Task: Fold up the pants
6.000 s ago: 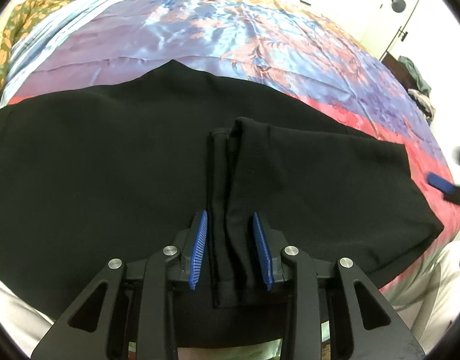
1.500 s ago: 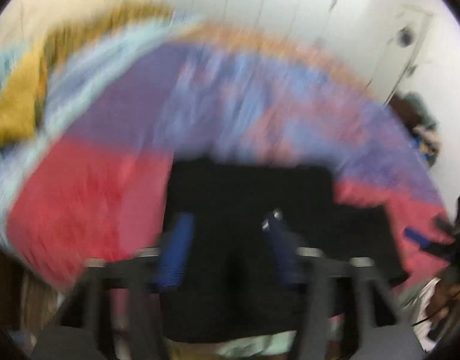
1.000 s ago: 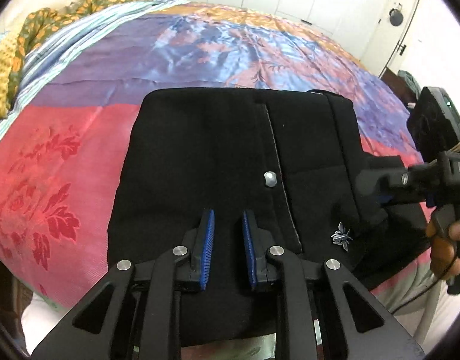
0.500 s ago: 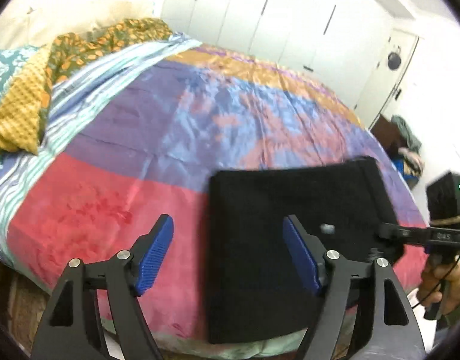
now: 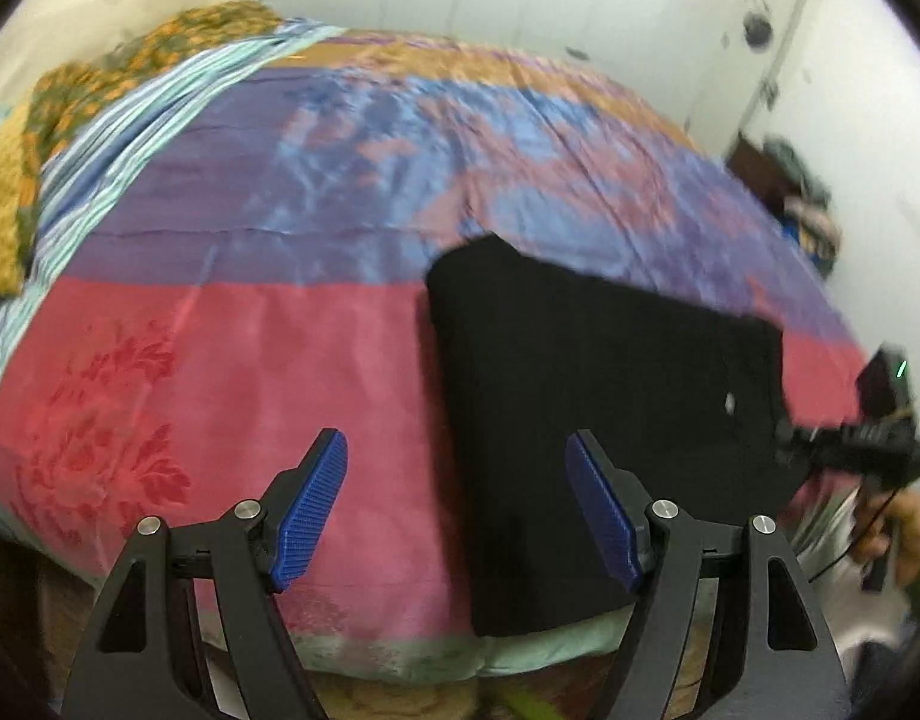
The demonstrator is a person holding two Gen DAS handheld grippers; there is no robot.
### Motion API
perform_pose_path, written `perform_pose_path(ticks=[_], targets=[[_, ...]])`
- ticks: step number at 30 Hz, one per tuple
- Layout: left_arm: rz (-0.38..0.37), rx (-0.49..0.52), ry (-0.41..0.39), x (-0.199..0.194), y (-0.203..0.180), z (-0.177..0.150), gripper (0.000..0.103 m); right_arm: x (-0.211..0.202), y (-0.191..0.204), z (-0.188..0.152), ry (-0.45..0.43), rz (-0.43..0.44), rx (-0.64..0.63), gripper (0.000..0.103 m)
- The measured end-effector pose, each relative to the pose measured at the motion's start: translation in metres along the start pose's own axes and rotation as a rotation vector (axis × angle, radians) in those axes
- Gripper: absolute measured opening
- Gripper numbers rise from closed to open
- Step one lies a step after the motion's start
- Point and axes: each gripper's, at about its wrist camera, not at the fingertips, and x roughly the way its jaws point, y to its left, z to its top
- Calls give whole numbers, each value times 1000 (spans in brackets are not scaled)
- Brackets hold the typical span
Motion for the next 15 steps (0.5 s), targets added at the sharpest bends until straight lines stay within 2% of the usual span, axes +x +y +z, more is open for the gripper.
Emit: perform_pose_path(ticks=[1, 3, 4, 6, 8, 11, 13, 15], targets=[[16, 23, 7, 2, -6, -1, 76, 1, 2, -1, -23, -5, -3, 22], [47, 74, 11, 5, -19, -2, 76, 0, 10, 1, -31, -32, -25, 33], [58, 94, 10, 6, -25, -2, 76, -4, 19, 5, -33, -85, -51, 44], [69, 128, 11, 8, -36, -2, 76, -19, 44, 17, -91, -229, -150, 53], [76, 148, 18, 13, -45, -3, 76, -34, 71, 27, -149, -291, -257, 53], [86, 166, 48, 25, -53, -5, 76, -35, 125, 42, -183, -260, -426, 53], [94, 176, 73, 32, -57, -8, 76, -27, 149, 42, -197, -217, -529, 53], [95, 178, 94, 38, -60, -13, 76, -9, 156, 37, -190, -197, -568, 53]])
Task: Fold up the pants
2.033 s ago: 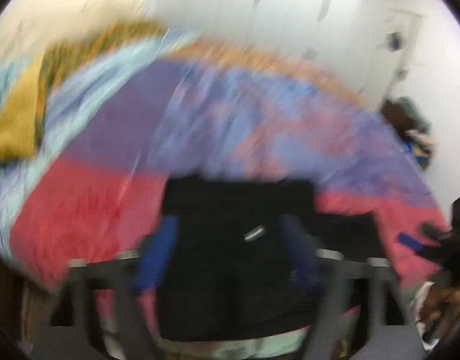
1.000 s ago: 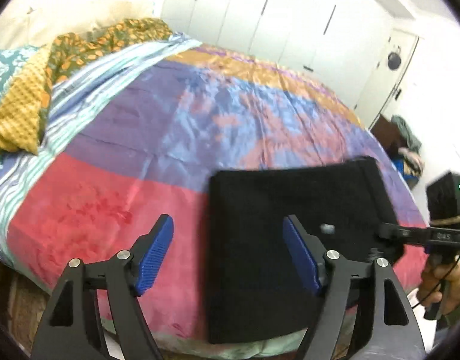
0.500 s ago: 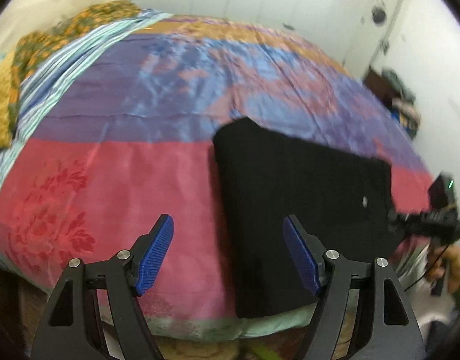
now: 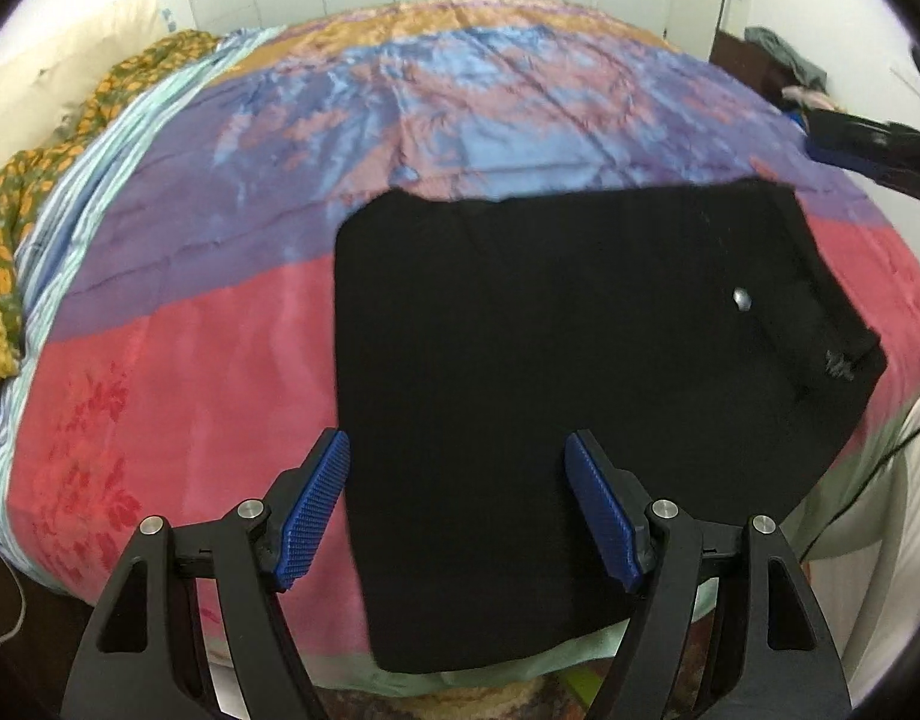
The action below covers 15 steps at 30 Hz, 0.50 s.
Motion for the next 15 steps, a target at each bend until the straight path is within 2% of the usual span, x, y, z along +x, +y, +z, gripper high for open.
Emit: perform_pose_path(ticks=[2, 3, 4, 5, 10, 15], targets=[[-1, -7, 4, 2, -1, -5, 76, 29, -3, -12, 42, -26, -2, 54], [-2, -8, 3, 2, -1, -6, 77, 41, -9, -22, 87, -54, 8, 55], [-9, -9, 0, 2, -2, -7, 77, 60, -22, -36, 169, -88, 30, 55], [-10, -6, 1, 2, -3, -7, 77, 71, -29, -46, 216, -91, 47, 55], [-3, -9, 5, 4, -3, -8, 78, 46, -14, -47, 164, -131, -3, 54], [-6, -28, -2, 4, -1, -9, 79, -14, 19, -58, 64, -129, -76, 54]])
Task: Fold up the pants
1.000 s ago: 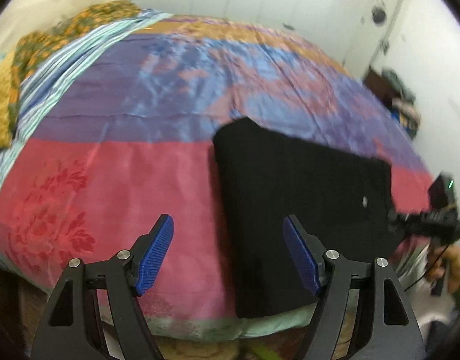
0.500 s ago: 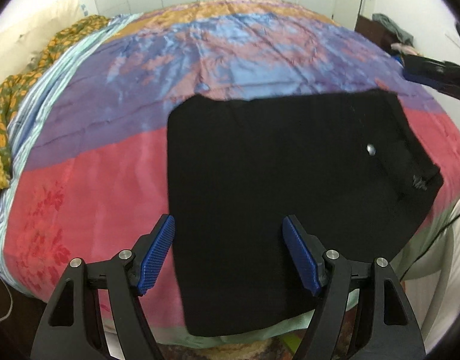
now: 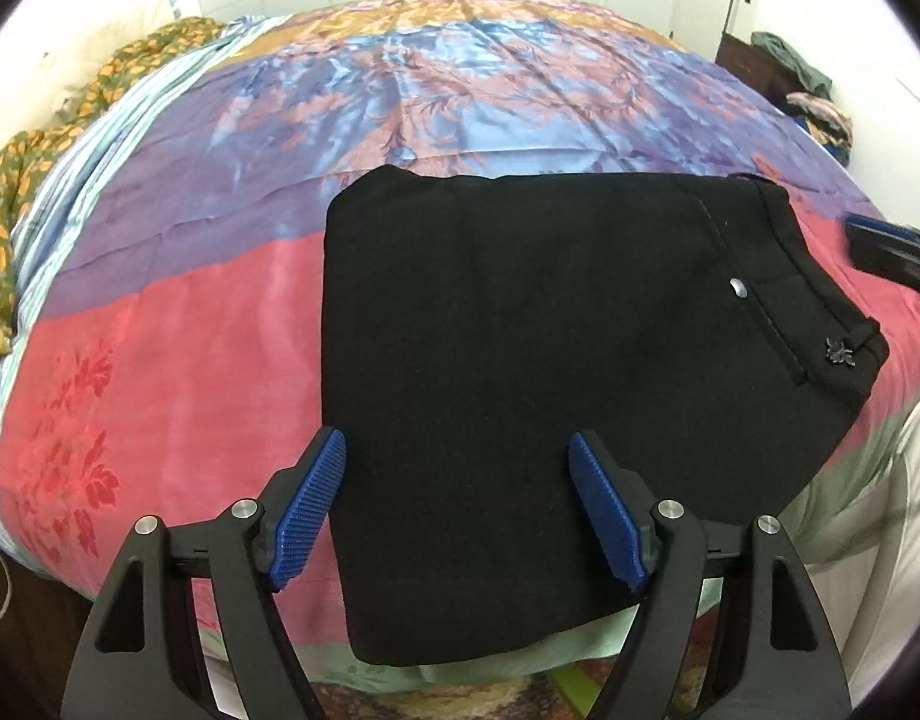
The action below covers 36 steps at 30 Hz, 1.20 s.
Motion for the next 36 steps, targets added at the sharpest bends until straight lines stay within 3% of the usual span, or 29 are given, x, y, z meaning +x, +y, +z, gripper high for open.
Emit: perform_pose_path(ticks=[3, 6, 8, 13, 36], targets=[[1, -2, -4, 1, -1, 0, 81, -19, 11, -24, -32, 9, 13, 55], [-3, -5, 2, 3, -1, -1, 85, 10, 10, -61, 94, -14, 70, 64], [1, -5, 3, 5, -2, -3, 86, 13, 4, -73, 56, -20, 120, 64], [-3, -22, 2, 6, 1, -4, 88, 13, -14, -69, 22, 43, 260, 64], [19, -18, 19, 11, -1, -5, 91, 14, -7, -72, 10, 5, 206, 64]])
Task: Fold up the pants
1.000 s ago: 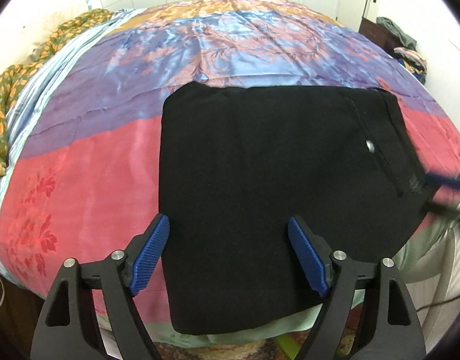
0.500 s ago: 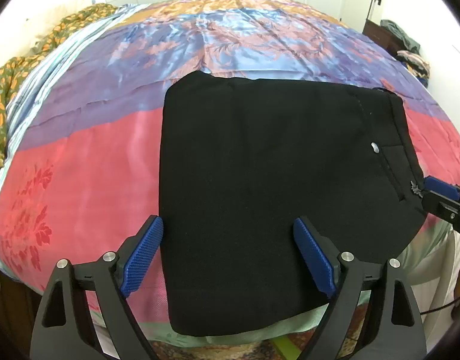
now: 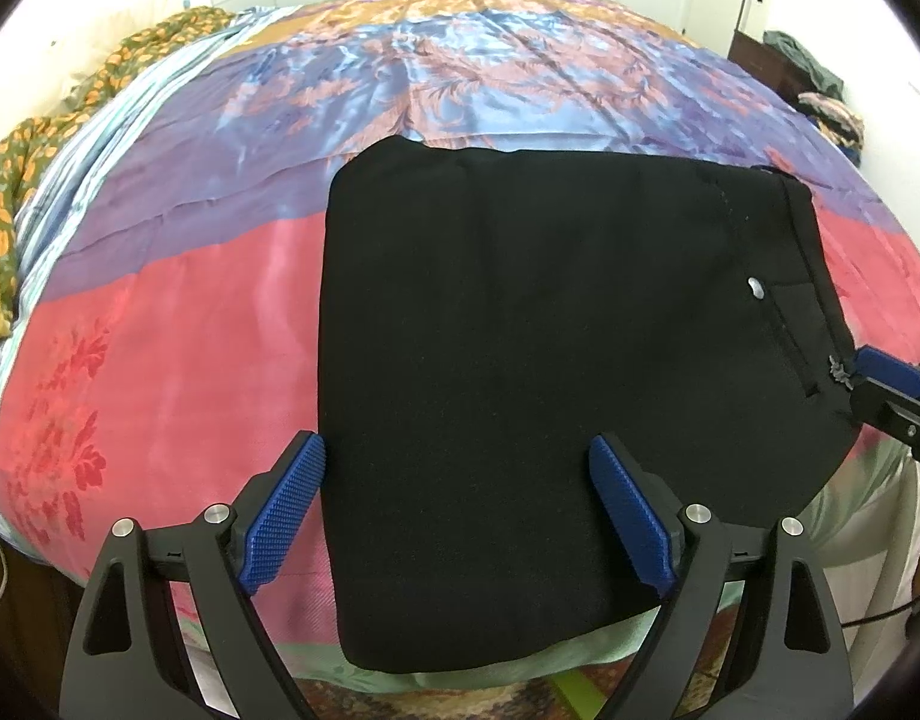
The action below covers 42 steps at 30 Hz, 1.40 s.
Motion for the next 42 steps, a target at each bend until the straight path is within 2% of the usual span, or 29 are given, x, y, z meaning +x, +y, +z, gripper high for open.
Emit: perform_pose_path(ticks=[21, 29, 31, 33, 35, 37, 40, 42], targets=[[7, 2, 9, 1, -1, -1, 92, 0, 4, -1, -1, -18, -21, 64], [-20, 0, 33, 1, 3, 2, 92, -2, 6, 0, 2, -23, -37, 64], [-75, -1, 49, -7, 12, 8, 89, -8, 4, 5, 4, 10, -20, 64], [-111, -18, 26, -20, 30, 17, 89, -19, -5, 16, 5, 67, 8, 64], [-146, -53, 17, -26, 54, 28, 90, -29, -25, 29, -4, 95, 55, 69], [-177, -105, 48, -19, 79, 38, 90, -27, -55, 44, 1, 141, 152, 70], [-244, -169, 130, 6, 96, 42, 90, 1, -97, 56, 93, 291, 334, 70], [-310, -207, 191, 25, 99, 39, 90, 25, -108, 59, 173, 329, 371, 70]])
